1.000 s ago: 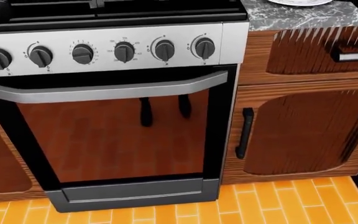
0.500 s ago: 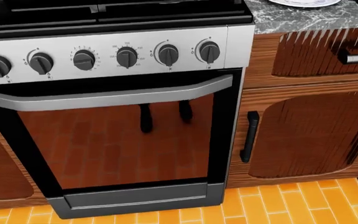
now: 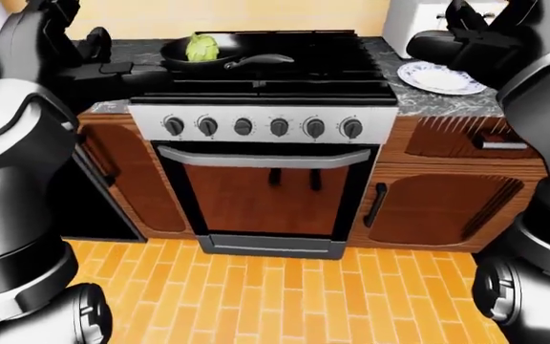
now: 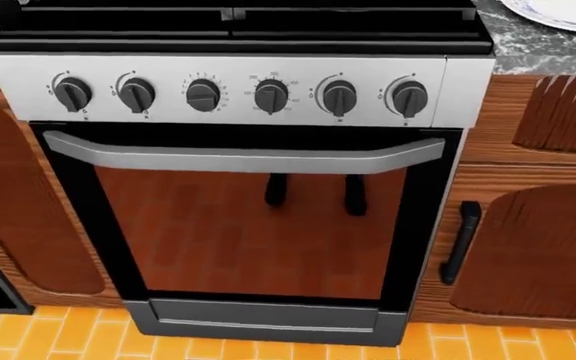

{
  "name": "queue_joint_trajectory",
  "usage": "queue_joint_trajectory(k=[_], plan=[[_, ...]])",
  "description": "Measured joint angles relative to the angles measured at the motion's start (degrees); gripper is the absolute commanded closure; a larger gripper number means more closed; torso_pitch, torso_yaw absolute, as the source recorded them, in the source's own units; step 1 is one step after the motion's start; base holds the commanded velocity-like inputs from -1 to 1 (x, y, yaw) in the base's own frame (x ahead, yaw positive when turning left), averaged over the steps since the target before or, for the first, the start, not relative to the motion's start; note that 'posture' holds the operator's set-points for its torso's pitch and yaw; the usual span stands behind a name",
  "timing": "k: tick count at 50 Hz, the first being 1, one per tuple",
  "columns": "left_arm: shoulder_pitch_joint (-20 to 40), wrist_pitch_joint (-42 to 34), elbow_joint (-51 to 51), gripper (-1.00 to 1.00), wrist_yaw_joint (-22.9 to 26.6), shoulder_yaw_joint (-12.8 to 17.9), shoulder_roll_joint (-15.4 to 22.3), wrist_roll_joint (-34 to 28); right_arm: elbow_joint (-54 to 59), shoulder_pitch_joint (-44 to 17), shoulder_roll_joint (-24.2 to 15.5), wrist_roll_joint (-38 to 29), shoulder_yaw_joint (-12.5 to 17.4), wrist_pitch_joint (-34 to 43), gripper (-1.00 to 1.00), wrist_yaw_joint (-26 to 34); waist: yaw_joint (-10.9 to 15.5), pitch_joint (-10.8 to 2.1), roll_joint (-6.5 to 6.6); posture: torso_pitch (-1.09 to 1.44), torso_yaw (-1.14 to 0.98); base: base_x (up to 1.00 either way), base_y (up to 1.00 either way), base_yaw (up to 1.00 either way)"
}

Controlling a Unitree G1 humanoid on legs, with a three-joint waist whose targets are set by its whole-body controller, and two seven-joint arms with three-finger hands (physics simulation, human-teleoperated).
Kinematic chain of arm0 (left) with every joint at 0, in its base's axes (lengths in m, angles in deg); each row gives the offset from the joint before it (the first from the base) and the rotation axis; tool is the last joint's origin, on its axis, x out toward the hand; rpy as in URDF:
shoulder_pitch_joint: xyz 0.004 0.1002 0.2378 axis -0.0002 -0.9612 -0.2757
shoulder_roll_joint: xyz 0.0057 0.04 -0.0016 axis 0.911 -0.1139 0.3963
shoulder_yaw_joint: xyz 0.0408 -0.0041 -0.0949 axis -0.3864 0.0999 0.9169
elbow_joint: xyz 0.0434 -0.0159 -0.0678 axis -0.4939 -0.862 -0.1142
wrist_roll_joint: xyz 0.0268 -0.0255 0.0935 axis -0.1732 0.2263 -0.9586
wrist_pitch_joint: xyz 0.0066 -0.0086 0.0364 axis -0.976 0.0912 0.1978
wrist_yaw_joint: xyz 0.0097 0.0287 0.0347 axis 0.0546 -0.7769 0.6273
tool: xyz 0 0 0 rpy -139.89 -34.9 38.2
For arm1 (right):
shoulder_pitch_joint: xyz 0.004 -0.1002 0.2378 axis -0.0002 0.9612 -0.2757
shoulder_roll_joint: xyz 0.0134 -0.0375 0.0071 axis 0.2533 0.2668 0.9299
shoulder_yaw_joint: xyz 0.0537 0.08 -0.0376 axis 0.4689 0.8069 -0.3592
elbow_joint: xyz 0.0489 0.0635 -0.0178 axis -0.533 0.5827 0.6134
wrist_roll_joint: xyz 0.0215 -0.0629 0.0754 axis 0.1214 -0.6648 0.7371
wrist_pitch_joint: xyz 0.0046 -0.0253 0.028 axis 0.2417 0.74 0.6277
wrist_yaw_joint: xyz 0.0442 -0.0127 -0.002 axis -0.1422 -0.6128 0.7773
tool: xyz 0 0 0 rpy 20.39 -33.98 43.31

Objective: Pick the artichoke from the pan and place it on the plate.

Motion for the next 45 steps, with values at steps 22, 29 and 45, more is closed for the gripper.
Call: queue_joint_trajectory(k=[22,29,45], plan=[[-0.8,-0.2,-1.1,-1.0,0.5,-1.1,-0.6,0.0,0.2,0.5,-0.1,0.6,0.4,-0.8,-1.0,-0.4,-1.3,0.87,-2.98,0.0,0.0,0.05,0.41,0.0],[0.2,-0.1,0.0,-1.0,0.6,-0.4,-0.2,0.2,-0.8,-0.6,-0.5,0.7,0.7,-1.0,-1.0,-0.6,-1.5,0.77,1.02,0.0,0.0,0.07,0.4,0.0],[-0.2,-0.1,-0.6,-1.0,0.3,0.1,0.1,-0.4,0.2,-0.6,-0.4,1.0,-0.1,-1.7,-1.0,0.1,-0.6,1.17,-3.18,0.0,0.0,0.14,0.35,0.0]])
